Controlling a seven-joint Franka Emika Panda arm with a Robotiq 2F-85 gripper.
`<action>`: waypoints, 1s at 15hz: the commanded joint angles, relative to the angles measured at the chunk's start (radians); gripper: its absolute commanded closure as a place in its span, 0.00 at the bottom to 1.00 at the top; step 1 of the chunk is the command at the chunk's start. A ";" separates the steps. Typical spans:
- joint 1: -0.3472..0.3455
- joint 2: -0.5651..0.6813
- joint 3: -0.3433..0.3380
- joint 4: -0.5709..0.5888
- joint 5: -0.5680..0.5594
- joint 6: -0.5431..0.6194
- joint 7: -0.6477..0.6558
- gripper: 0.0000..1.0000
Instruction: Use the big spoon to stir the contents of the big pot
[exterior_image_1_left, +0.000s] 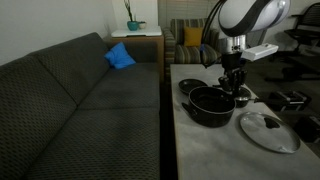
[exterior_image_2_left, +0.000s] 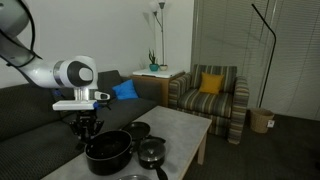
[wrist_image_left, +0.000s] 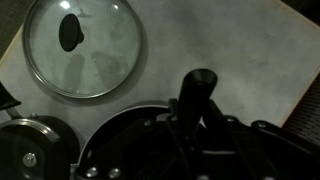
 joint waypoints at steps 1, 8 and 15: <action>-0.012 0.017 -0.013 0.039 -0.010 0.034 -0.032 0.93; -0.038 0.027 -0.036 0.042 -0.008 0.073 -0.036 0.93; -0.072 -0.015 -0.063 -0.057 -0.002 0.094 -0.005 0.93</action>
